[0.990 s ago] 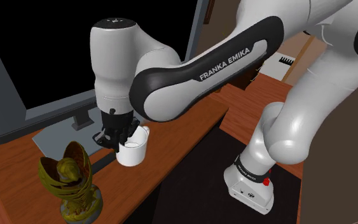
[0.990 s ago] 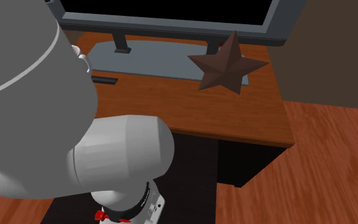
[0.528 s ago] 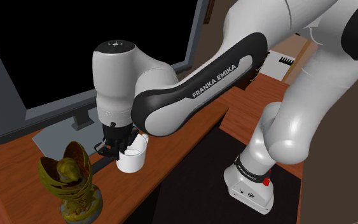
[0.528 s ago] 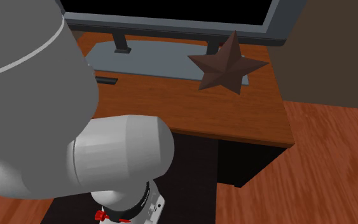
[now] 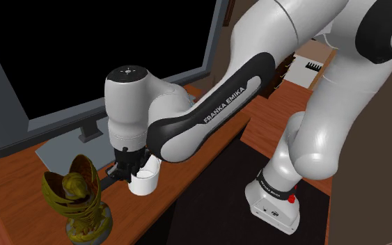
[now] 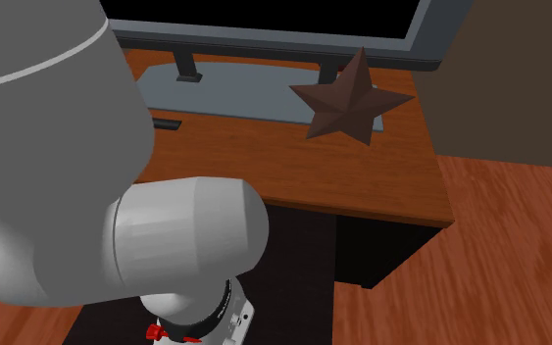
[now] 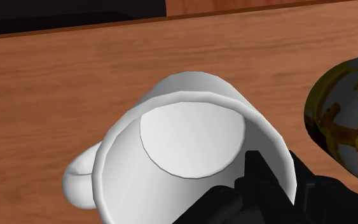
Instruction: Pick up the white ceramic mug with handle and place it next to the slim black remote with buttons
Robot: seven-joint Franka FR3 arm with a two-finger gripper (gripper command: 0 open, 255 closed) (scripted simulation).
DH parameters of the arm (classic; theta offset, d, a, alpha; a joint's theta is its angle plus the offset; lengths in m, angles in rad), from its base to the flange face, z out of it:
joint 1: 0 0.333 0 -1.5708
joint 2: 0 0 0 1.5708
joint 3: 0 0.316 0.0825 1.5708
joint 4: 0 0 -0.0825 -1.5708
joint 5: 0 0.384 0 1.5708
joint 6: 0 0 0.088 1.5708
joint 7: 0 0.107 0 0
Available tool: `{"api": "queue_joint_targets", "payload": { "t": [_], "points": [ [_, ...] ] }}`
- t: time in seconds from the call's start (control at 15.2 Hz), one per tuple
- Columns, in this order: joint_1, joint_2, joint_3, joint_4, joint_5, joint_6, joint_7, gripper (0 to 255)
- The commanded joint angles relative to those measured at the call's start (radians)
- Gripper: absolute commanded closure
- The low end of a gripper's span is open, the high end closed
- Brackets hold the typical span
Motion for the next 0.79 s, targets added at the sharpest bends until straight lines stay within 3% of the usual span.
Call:
{"api": "queue_joint_targets", "payload": {
  "t": [0.0, 0.46, 0.73],
  "points": [
    [0.001, 0.026, -0.004, -0.006, -0.022, 0.028, 0.015, 255],
    [0.014, 0.110, -0.026, -0.017, -0.099, 0.112, 0.071, 255],
    [0.015, 0.110, -0.026, -0.017, -0.099, 0.112, 0.071, 255]
  ]
}}
